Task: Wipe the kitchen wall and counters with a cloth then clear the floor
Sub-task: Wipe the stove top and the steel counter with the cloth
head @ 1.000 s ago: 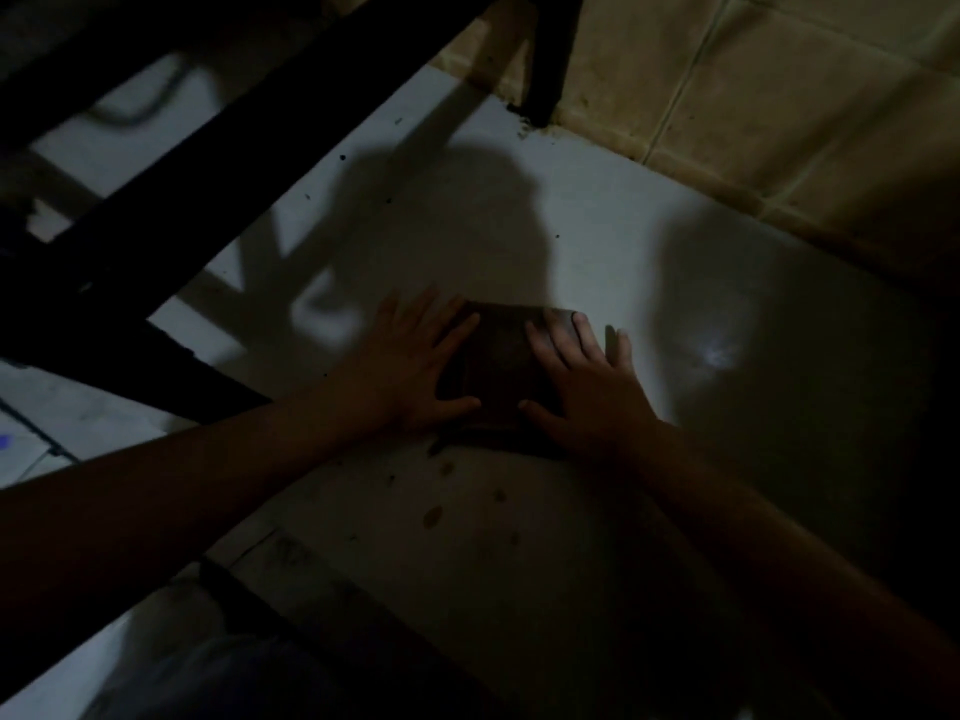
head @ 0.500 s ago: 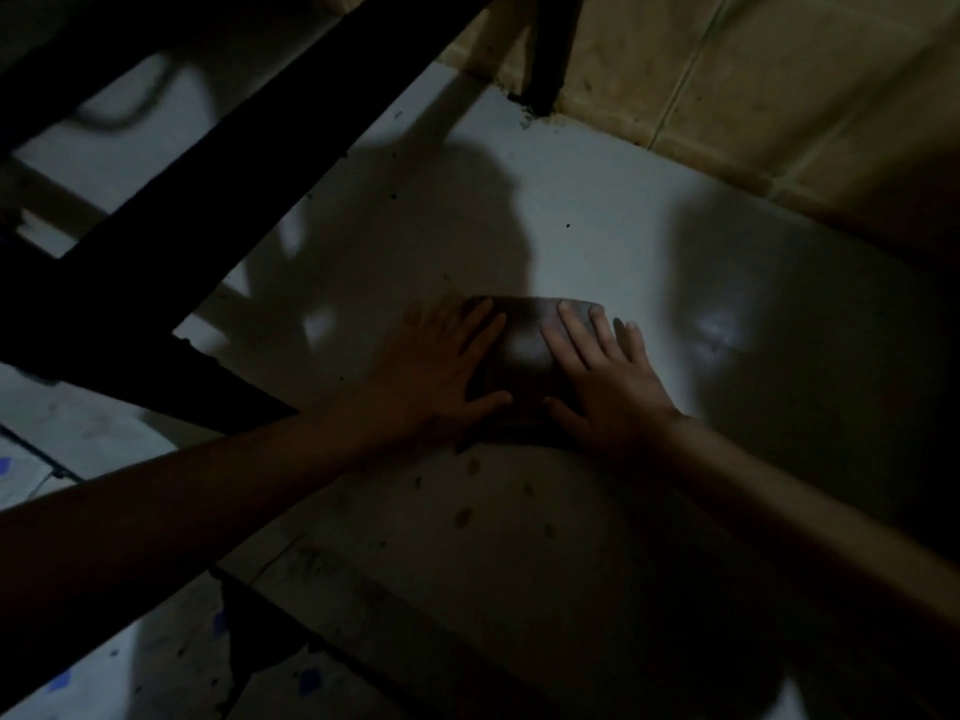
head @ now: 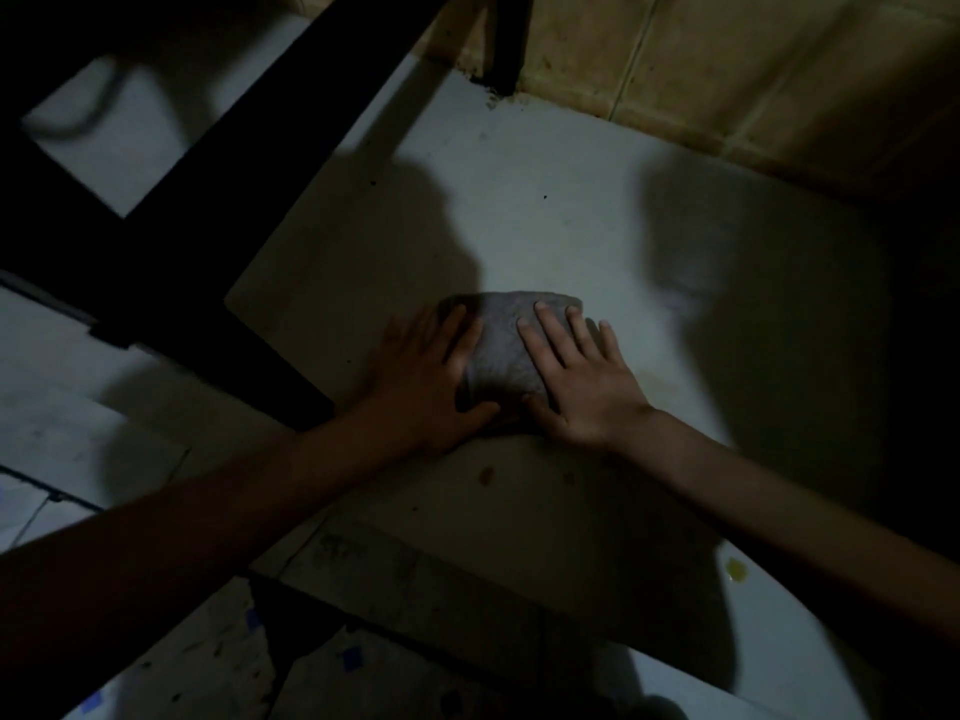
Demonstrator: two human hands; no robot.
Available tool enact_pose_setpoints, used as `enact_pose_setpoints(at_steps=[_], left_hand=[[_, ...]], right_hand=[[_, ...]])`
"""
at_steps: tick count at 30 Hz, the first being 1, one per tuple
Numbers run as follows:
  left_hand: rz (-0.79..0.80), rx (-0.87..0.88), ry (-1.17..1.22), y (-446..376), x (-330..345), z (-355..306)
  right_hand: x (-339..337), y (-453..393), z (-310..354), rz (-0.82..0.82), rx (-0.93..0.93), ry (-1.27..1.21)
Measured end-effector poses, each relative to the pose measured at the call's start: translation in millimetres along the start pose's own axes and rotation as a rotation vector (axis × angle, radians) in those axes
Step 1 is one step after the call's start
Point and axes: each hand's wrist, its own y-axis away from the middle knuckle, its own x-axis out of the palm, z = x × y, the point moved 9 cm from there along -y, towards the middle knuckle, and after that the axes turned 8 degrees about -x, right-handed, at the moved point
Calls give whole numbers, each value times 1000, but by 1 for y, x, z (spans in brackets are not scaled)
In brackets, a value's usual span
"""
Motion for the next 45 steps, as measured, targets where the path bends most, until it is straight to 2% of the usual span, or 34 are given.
enact_pose_setpoints(at_steps=[4,8,13,19,25,32,37,40,45], left_hand=[[23,-10,-46,33,11,11],[-117,46,-126,65,16,13],[-196,66,-125,87,24,11],[-177,73,-34,93,31,2],[-178,109,-51,76,25,-6],[-96,154,-14,47,22,-19],[-124,207,9,41,16,-26],[-152,223,-49,39,14,-28],[-92,224,-121,36,15,-31]], right_hand=[[11,13,29,-45,-15,-15],[17,32,54,-132,-27,9],[26,50,68,-137,-2,6],[31,66,67,-97,26,-6],[28,64,54,-75,69,20],[26,61,22,-53,125,109],[24,61,13,-55,142,139],[22,56,16,-21,101,180],[9,53,22,52,128,217]])
